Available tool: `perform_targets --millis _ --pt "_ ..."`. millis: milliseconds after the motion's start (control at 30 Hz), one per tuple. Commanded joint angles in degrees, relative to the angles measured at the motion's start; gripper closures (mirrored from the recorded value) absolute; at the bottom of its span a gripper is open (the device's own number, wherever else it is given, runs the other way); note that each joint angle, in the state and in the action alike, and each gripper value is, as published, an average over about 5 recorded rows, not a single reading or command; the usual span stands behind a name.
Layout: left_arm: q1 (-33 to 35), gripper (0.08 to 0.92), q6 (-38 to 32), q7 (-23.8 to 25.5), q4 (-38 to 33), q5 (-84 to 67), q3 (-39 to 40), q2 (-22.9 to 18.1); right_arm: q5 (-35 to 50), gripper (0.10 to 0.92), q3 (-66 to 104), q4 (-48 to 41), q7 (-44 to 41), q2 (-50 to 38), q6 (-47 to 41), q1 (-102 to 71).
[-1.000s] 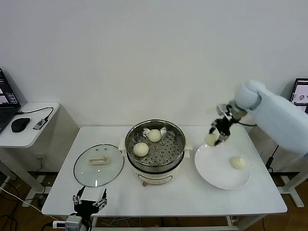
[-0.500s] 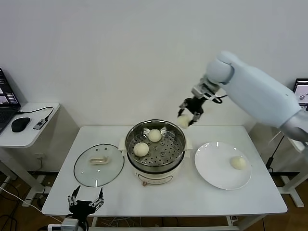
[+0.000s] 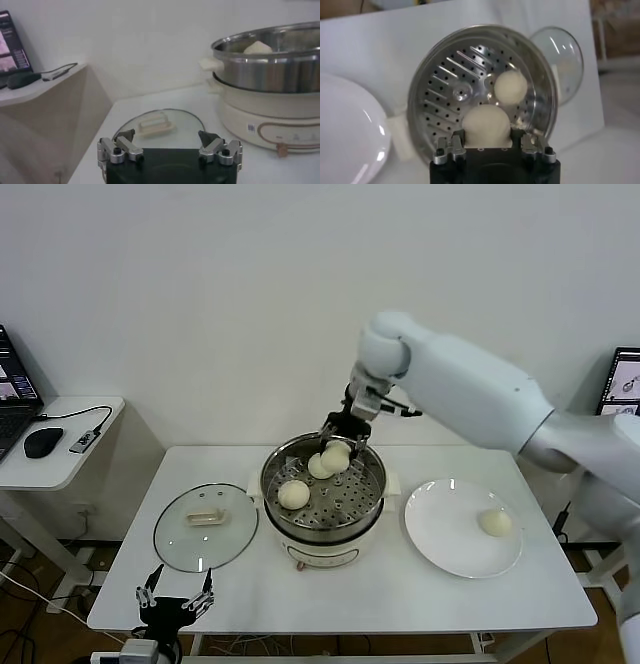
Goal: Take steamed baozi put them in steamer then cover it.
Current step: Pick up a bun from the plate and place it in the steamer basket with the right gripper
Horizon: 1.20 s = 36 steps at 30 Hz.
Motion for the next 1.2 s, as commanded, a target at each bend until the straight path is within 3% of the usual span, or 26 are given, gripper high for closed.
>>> perform_targets --millis 33,467,1200 --pt "0.3 0.177 0.0 0.2 -1.0 -0.1 -0.1 0.0 -8.1 0.457 -1.5 1.9 1.0 3.2 7.1 -5.1" --pt "-0.4 0.177 0.1 0.3 -0.1 -0.1 0.1 -0.1 -12.0 0.457 -0.5 2.4 1.8 3.3 7.1 -8.1" --pt "-0.4 0.177 0.2 0.4 0.2 -0.5 0.1 -0.3 -7.6 0.455 -2.0 5.6 0.8 3.1 7.0 -7.9"
